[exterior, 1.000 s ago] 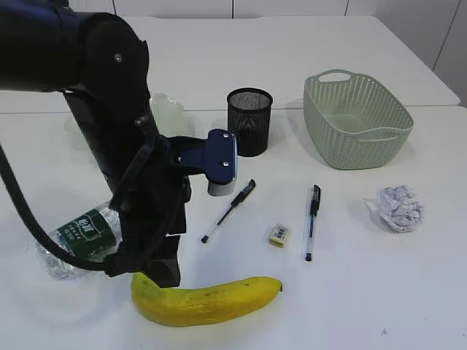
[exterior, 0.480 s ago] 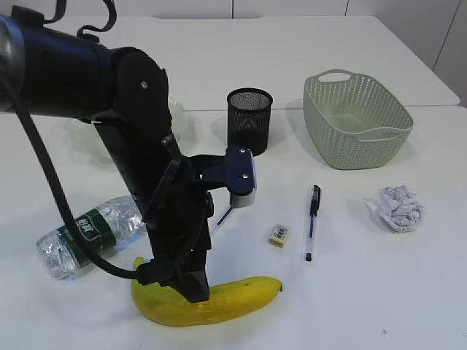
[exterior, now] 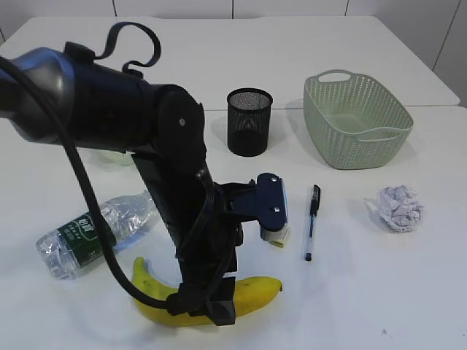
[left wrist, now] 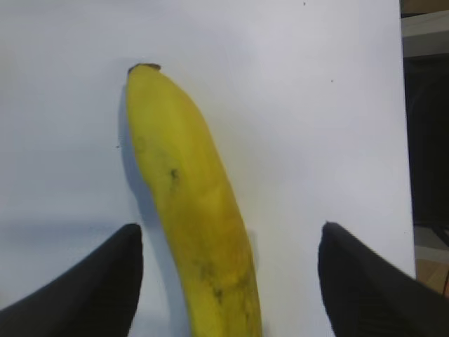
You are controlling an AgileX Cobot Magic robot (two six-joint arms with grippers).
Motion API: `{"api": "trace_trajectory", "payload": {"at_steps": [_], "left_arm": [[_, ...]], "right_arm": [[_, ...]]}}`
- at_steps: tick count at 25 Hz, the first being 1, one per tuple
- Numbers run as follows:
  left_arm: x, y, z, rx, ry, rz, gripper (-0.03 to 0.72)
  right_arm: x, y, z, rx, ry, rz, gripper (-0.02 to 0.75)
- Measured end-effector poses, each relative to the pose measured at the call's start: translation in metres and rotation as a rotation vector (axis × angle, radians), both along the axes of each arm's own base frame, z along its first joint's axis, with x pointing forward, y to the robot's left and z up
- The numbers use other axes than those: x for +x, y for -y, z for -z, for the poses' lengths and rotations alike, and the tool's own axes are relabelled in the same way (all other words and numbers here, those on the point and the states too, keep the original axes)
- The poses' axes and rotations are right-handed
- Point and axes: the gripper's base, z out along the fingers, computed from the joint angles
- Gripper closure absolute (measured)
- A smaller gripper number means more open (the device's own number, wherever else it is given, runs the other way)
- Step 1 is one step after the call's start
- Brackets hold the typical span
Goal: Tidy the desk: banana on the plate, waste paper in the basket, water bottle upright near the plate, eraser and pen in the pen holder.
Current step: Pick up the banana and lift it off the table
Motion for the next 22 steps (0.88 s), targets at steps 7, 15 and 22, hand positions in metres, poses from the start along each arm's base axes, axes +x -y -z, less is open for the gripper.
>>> {"api": "trace_trajectory", "payload": {"at_steps": [7, 15, 22], "left_arm": [[0.002, 0.007, 0.013, -0.001, 0.013, -0.003, 0.148], [0.004, 0.008, 0.031, 0.022, -0.005, -0.008, 0.15], [0.007, 0.01, 0.031, 0.006, 0.02, -0.016, 0.151]], "right_arm": [[0.0, 0.0, 0.0, 0.0, 0.0, 0.0, 0.171], [0.0, 0.0, 0.0, 0.0, 0.0, 0.0, 0.171], [0.0, 0.0, 0.0, 0.0, 0.0, 0.0, 0.171]]}}
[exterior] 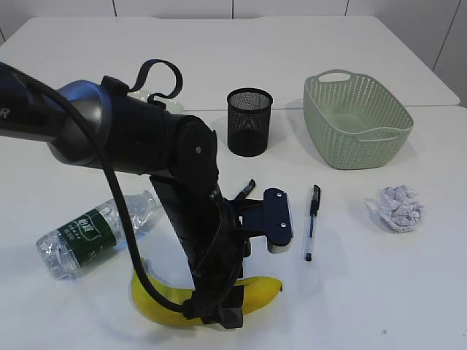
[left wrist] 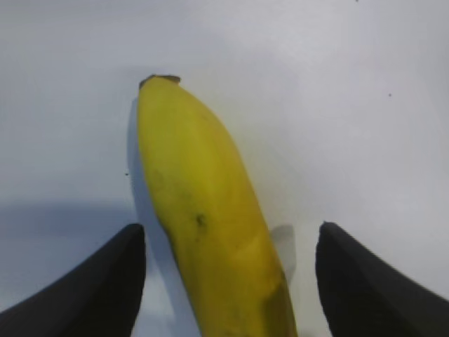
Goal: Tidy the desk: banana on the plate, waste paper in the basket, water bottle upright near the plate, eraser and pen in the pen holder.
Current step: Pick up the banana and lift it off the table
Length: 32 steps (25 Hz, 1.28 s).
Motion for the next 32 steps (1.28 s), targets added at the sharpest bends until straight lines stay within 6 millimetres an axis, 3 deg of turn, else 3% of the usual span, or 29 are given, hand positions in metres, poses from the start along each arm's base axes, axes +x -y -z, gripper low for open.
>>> {"api": "trace_trajectory", "payload": {"at_steps": [32], "left_arm": [[0.0009, -0.0011, 0.0089, 0.028, -0.002, 0.015, 0.151]], "right_arm": [[0.0, 0.0, 0.0, 0.0, 0.0, 0.0, 0.171]]}}
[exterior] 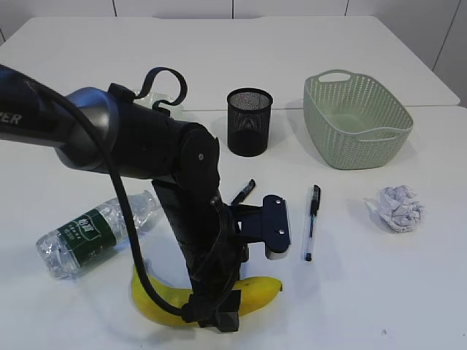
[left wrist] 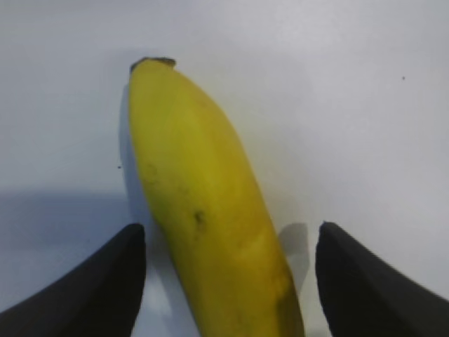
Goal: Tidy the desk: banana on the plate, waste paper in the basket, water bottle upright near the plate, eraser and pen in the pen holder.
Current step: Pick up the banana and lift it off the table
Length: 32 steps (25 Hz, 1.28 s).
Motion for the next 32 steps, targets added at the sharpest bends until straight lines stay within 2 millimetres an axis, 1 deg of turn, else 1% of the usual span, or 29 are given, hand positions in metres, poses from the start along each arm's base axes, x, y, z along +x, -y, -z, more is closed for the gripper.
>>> {"api": "trace_trajectory", "payload": {"at_steps": [10, 24, 27, 29, 32], "left_arm": [[-0.0004, -0.0003, 0.0, 0.003, -0.004, 0.002, 0.151], [0.0012, -0.0085, 0.0018, 0.091, 0.03, 0.08, 0.158], [0.0015, -0.0092, 0.002, 0.097, 0.034, 0.087, 0.191], [0.0017, -0.0094, 0.002, 0.1, 0.037, 0.088, 0.23], [0.002, -0.01, 0.0021, 0.106, 0.041, 0.094, 0.321]], "right_arm": [[0.0, 0.0, 0.0, 0.0, 0.0, 0.0, 0.171], [0.0, 0.0, 0.0, 0.0, 0.0, 0.0, 0.171], [0.0, 0.0, 0.0, 0.0, 0.0, 0.0, 0.171], [0.0, 0.0, 0.0, 0.0, 0.0, 0.0, 0.171], [0.0, 0.0, 0.0, 0.0, 0.0, 0.0, 0.171]]}}
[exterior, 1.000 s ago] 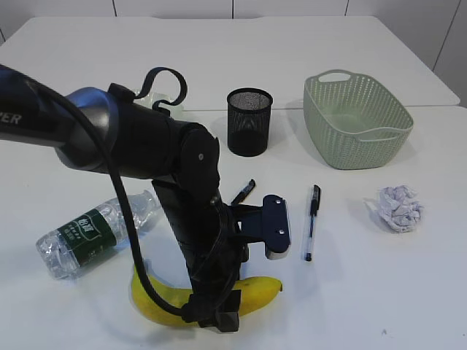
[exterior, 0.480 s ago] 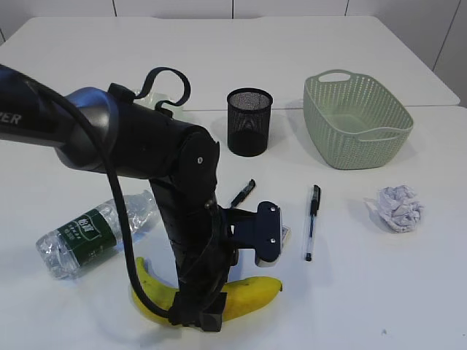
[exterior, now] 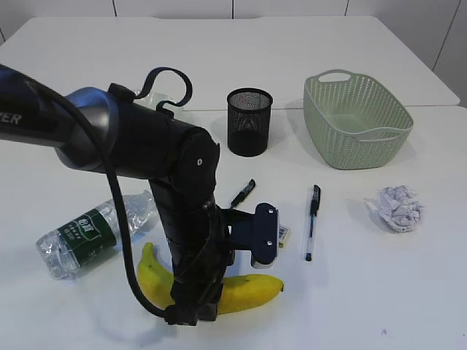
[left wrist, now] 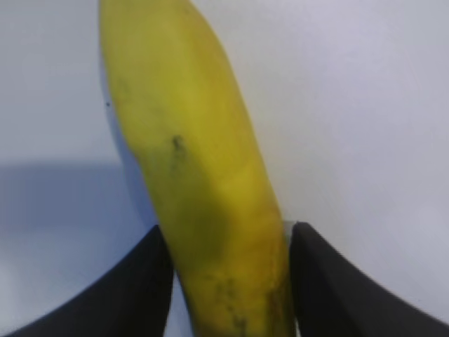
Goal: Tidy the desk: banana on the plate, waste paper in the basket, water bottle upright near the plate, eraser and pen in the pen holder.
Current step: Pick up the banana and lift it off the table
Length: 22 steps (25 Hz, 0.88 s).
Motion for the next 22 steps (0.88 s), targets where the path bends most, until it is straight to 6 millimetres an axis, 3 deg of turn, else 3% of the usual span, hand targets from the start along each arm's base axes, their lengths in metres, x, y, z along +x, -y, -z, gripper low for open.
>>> {"api": "trace_trajectory", "payload": {"at_steps": [3, 5, 22], "left_arm": [[0.0004, -0.0007, 0.0001, 0.008, 0.005, 0.008, 0.425], [0.0006, -0.001, 0.0002, 0.011, 0.009, 0.012, 0.445], [0.0003, 0.0042, -0.0035, -0.029, -0.018, -0.03, 0.456]], "right_arm": [[0.0, 0.0, 0.0, 0.0, 0.0, 0.0, 0.171], [0.0, 0.0, 0.0, 0.0, 0.0, 0.0, 0.171], [0.0, 0.0, 0.0, 0.0, 0.0, 0.0, 0.171]]}}
